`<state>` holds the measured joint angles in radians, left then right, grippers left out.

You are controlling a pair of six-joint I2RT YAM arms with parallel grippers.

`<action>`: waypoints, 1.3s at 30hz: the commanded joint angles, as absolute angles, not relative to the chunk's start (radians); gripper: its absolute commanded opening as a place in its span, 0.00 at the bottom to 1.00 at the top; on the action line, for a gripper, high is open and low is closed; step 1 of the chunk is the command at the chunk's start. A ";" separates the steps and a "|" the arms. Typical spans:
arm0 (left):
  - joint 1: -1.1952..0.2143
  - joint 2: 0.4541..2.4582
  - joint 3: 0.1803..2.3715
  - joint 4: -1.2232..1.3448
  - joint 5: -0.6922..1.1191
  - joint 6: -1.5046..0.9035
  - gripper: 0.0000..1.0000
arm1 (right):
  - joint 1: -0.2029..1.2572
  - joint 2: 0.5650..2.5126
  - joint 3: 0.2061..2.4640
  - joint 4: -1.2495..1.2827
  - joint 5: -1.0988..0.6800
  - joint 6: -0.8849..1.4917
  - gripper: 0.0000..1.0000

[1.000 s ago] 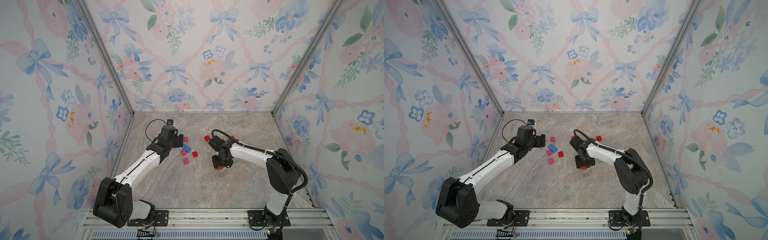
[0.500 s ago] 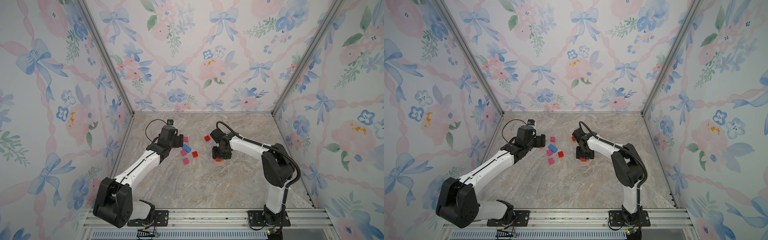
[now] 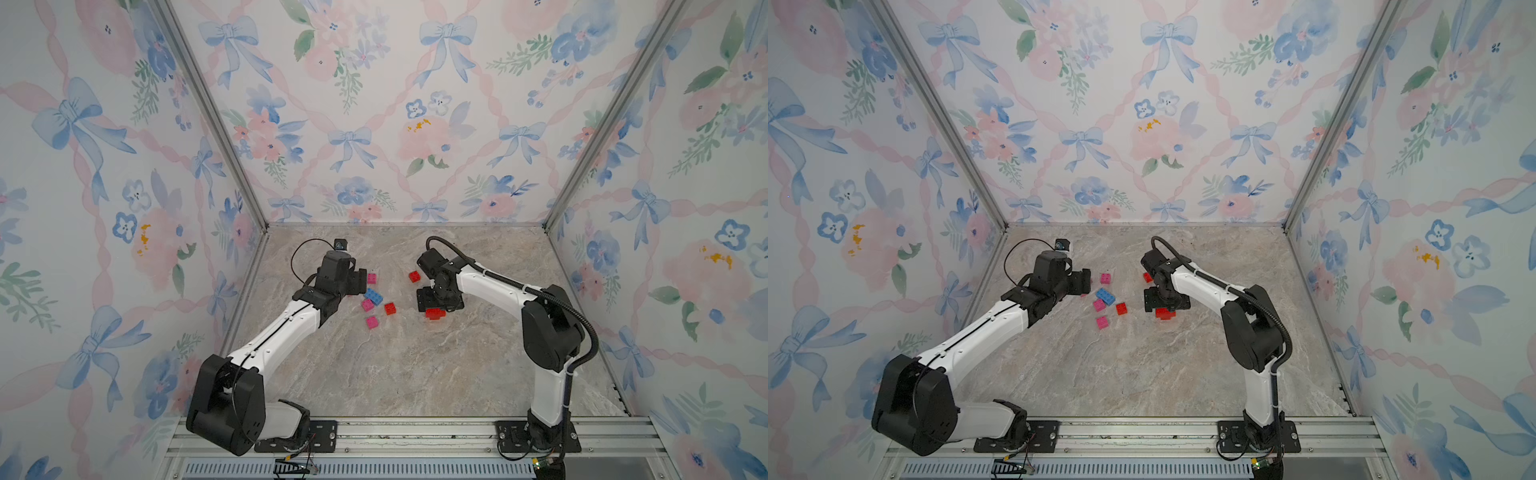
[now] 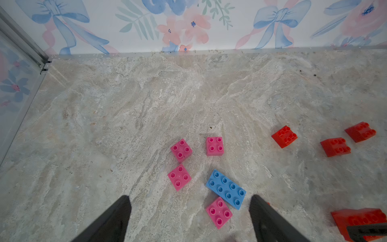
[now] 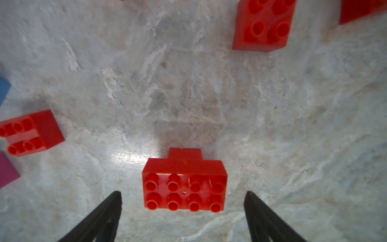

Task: Assemble the letter v with lego
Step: Assemble the lego brick with the lego brick, then pick up the lego brick from the center of the board.

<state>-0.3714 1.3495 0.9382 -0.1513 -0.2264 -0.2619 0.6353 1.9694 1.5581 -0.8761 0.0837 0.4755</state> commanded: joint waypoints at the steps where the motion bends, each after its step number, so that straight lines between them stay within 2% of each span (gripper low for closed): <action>1: -0.365 1.348 0.923 -0.140 -0.226 -0.247 0.92 | 0.622 1.943 1.633 -0.958 0.101 0.296 0.96; 4: -0.365 1.351 0.923 -0.140 -0.220 -0.248 0.92 | 0.603 2.016 1.733 -0.938 0.087 0.081 0.93; 8: -0.366 1.353 0.921 -0.141 -0.226 -0.244 0.92 | 0.567 2.143 1.874 -0.889 0.048 -0.055 0.75; 18: -0.366 1.355 0.921 -0.141 -0.235 -0.238 0.92 | 0.526 2.486 2.295 -0.960 0.011 -0.075 0.72; 21: -0.364 1.353 0.921 -0.141 -0.239 -0.236 0.91 | 0.529 2.554 2.387 -0.996 0.022 -0.071 0.66; 26: -0.363 1.352 0.919 -0.142 -0.245 -0.234 0.92 | 0.548 2.595 2.417 -1.003 0.050 -0.080 0.57; 31: -0.363 1.354 0.920 -0.141 -0.243 -0.234 0.92 | 0.551 2.592 2.402 -1.005 0.055 -0.054 0.35; 36: -0.361 1.358 0.921 -0.142 -0.241 -0.235 0.92 | 0.542 2.541 2.385 -1.017 0.048 -0.003 0.23; 39: -0.362 1.359 0.920 -0.141 -0.242 -0.234 0.92 | 0.523 2.472 2.373 -1.057 0.060 0.070 0.21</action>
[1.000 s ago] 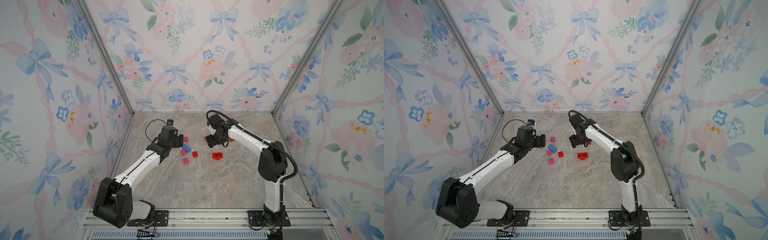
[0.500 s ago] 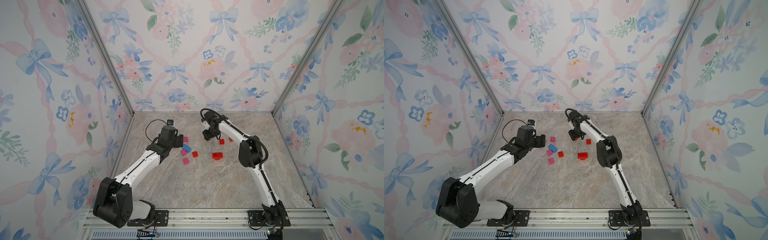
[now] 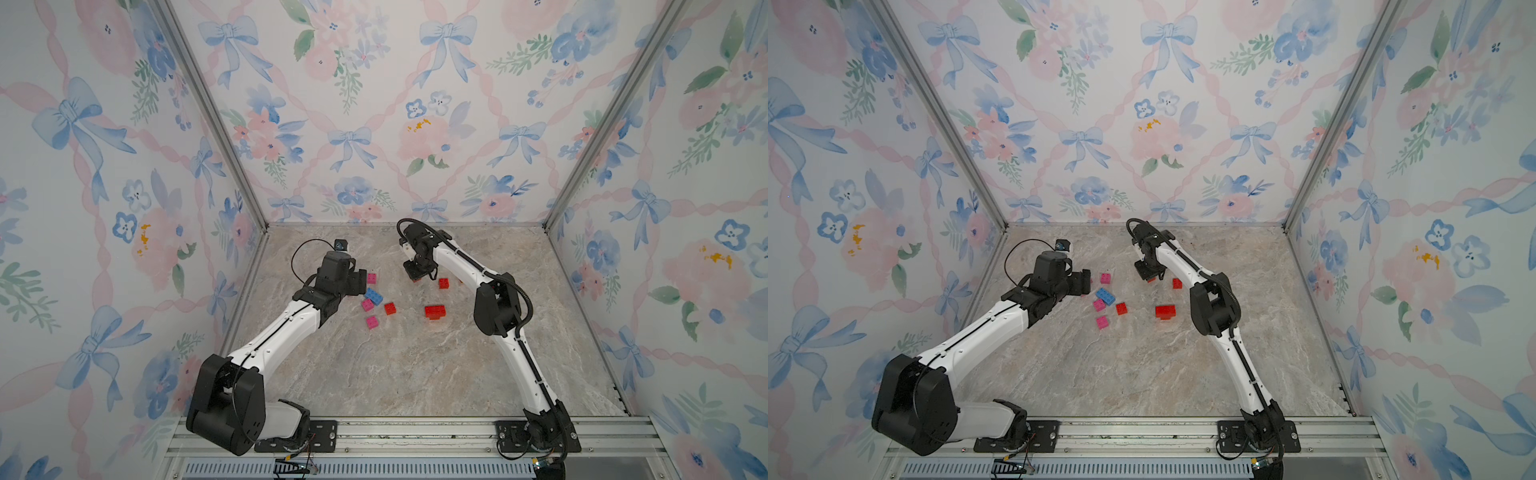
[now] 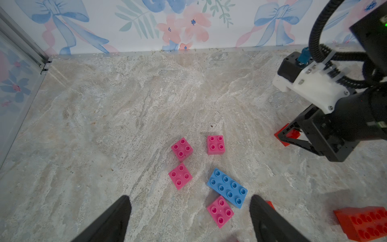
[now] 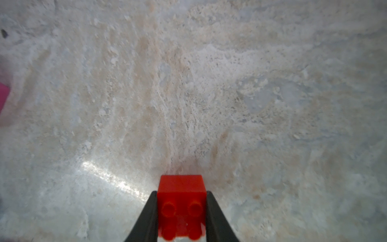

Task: Assemble the letter v with lego
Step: Pick up the lego brick from the center of the board, then place the lego brick at the center of the board.

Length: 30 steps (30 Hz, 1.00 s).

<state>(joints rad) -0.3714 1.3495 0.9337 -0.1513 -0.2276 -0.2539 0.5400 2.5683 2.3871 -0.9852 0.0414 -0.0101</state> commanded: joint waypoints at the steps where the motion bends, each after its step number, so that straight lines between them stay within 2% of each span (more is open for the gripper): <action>1: -0.362 1.358 0.922 -0.141 -0.242 -0.234 0.92 | 0.514 2.440 2.349 -1.063 0.061 0.094 0.21; 4: -0.361 1.352 0.920 -0.142 -0.239 -0.235 0.92 | 0.492 2.267 2.164 -1.004 0.070 0.173 0.21; 9: -0.362 1.351 0.921 -0.142 -0.235 -0.236 0.92 | 0.451 1.892 1.724 -0.891 0.112 0.308 0.21; 15: -0.359 1.365 0.923 -0.141 -0.213 -0.253 0.90 | 0.491 1.616 1.256 -0.815 0.099 0.425 0.21; 19: -0.360 1.383 0.924 -0.143 -0.205 -0.263 0.89 | 0.590 1.603 1.131 -0.767 0.145 0.489 0.20; 23: -0.362 1.382 0.925 -0.141 -0.207 -0.262 0.88 | 0.627 1.590 1.018 -0.662 0.135 0.573 0.20; 30: -0.361 1.373 0.922 -0.142 -0.220 -0.253 0.89 | 0.661 1.681 0.982 -0.615 0.156 0.595 0.24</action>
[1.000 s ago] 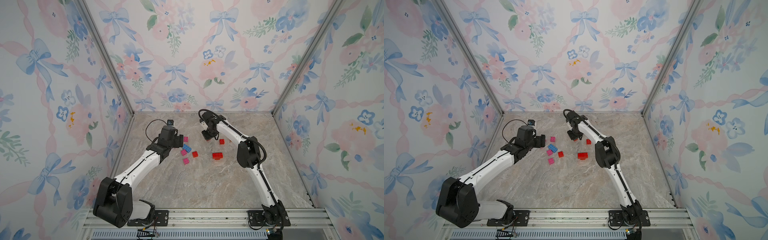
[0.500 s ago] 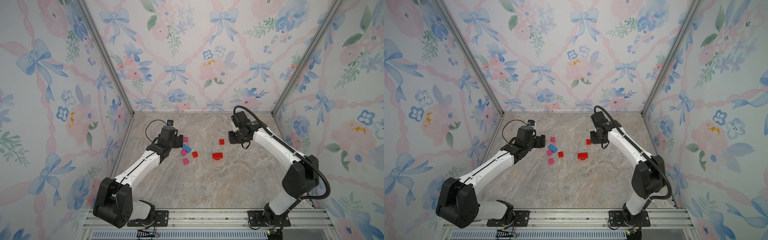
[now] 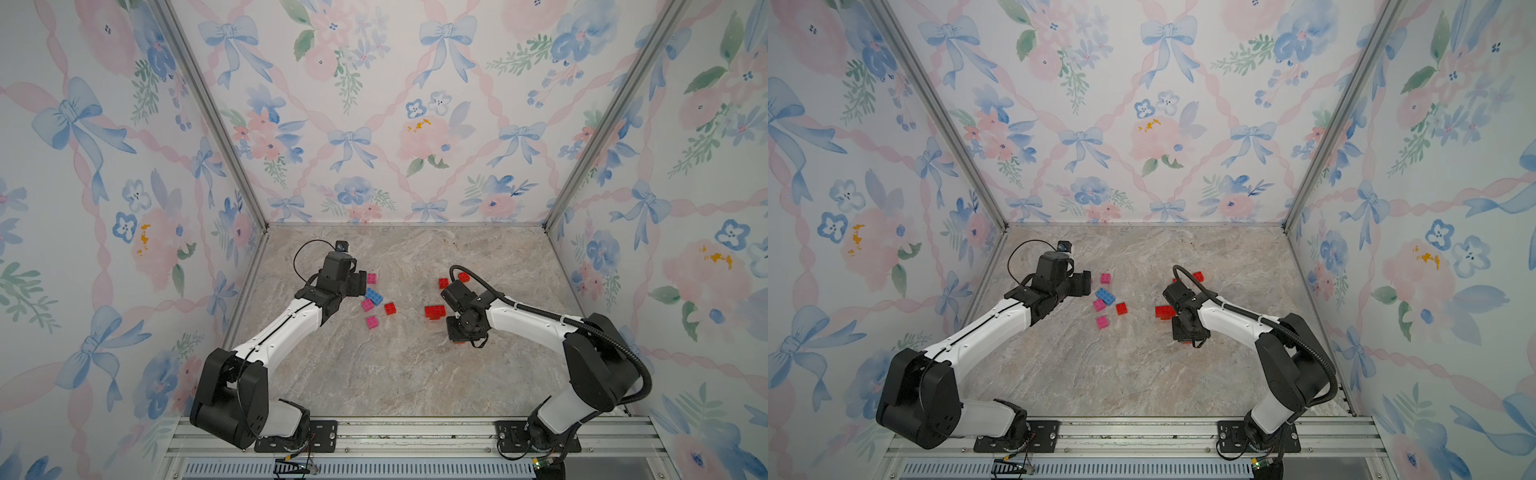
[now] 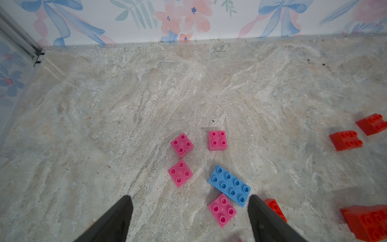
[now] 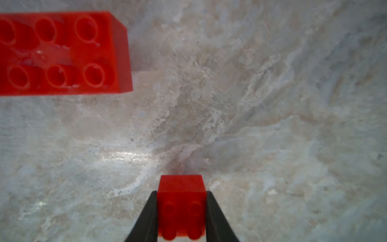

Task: Assemble the letter v with lego
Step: Place the lego brick at the center of the board, then pick up the lego brick from the center of the board.

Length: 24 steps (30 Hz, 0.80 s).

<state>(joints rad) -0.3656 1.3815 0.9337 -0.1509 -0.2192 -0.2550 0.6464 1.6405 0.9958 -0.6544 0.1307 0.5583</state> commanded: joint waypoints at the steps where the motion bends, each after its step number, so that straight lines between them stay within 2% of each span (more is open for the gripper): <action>1: -0.362 1.372 0.921 -0.141 -0.222 -0.252 0.89 | 0.661 1.683 0.980 -0.619 0.158 0.598 0.27; 7: -0.361 1.353 0.921 -0.141 -0.232 -0.245 0.90 | 0.663 1.683 1.019 -0.707 0.164 0.587 0.50; 10: -0.359 1.340 0.921 -0.141 -0.232 -0.244 0.90 | 0.677 1.627 1.080 -0.807 0.199 0.566 0.64; 11: -0.359 1.336 0.921 -0.141 -0.230 -0.244 0.90 | 0.683 1.606 1.106 -0.839 0.212 0.556 0.66; 14: -0.357 1.324 0.923 -0.141 -0.221 -0.245 0.90 | 0.725 1.565 1.207 -0.923 0.241 0.494 0.66; 17: -0.353 1.321 0.923 -0.141 -0.212 -0.252 0.90 | 0.800 1.615 1.329 -0.918 0.204 0.383 0.64; 20: -0.349 1.324 0.925 -0.142 -0.207 -0.265 0.90 | 0.856 1.771 1.483 -0.902 0.196 0.267 0.61; 23: -0.343 1.327 0.924 -0.141 -0.211 -0.275 0.89 | 0.847 1.935 1.631 -0.889 0.195 0.275 0.50; 24: -0.335 1.329 0.925 -0.141 -0.199 -0.274 0.88 | 0.840 1.989 1.682 -0.893 0.169 0.296 0.50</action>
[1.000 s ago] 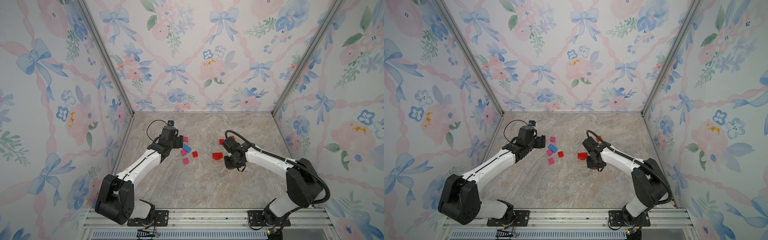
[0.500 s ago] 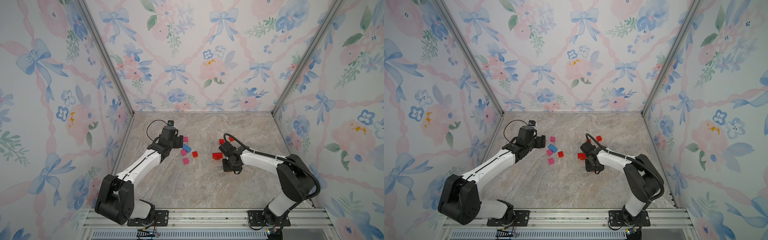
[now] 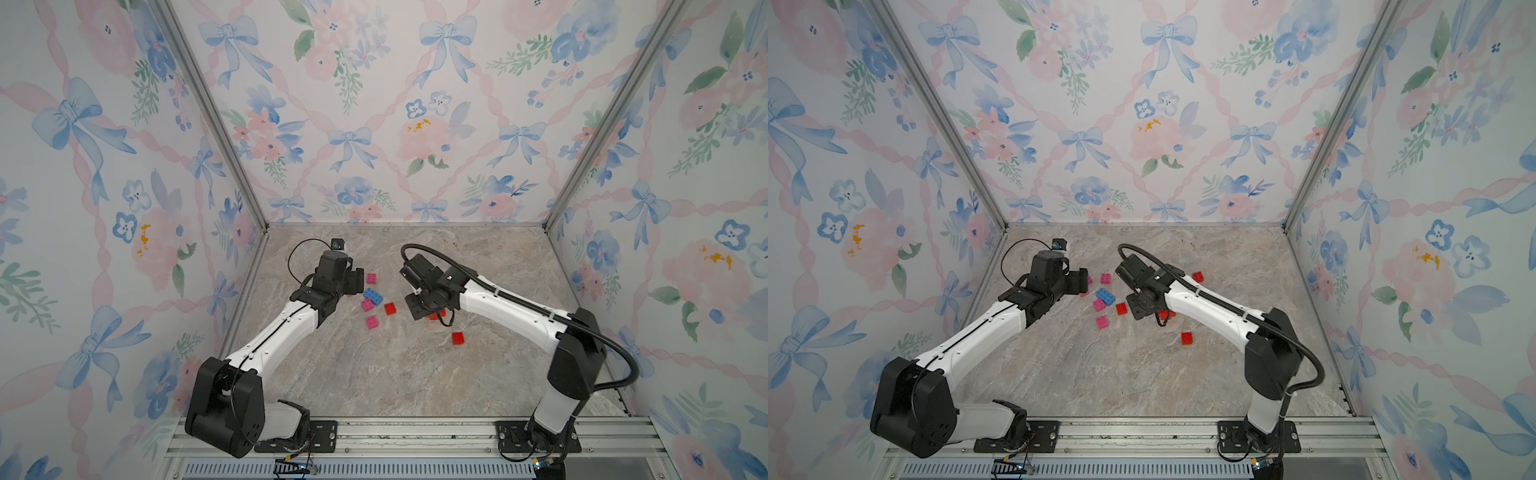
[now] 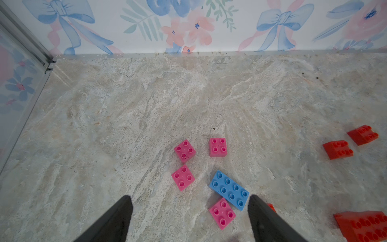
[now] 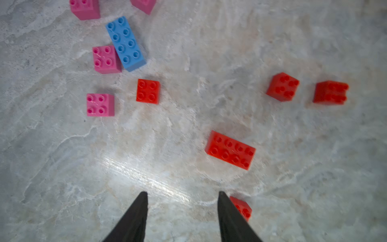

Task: Assemble the letter v with lego
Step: Pick up the lego brick from the center of the board.

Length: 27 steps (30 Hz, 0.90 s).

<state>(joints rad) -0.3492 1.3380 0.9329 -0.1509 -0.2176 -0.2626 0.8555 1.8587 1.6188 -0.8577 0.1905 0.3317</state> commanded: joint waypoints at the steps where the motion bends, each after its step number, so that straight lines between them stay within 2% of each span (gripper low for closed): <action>1: -0.322 1.330 0.926 -0.142 -0.181 -0.275 0.87 | 0.838 2.032 1.723 -0.897 0.134 0.303 0.52; 6: -0.234 1.346 0.934 -0.142 -0.103 -0.307 0.85 | 0.851 2.178 1.837 -0.838 0.086 0.326 0.62; 9: -0.228 1.342 0.931 -0.142 -0.115 -0.304 0.86 | 0.847 2.230 1.873 -0.816 0.070 0.342 0.63; 21: -0.219 1.341 0.932 -0.141 -0.119 -0.294 0.87 | 0.827 2.344 1.946 -0.800 0.051 0.359 0.48; 27: -0.217 1.340 0.932 -0.142 -0.117 -0.294 0.87 | 0.820 2.344 1.949 -0.805 0.061 0.370 0.36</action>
<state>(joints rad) -0.2253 1.3380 0.9333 -0.1513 -0.1291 -0.2920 0.8322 2.3287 1.9221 -0.7895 0.0589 0.3561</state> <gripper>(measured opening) 0.868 0.377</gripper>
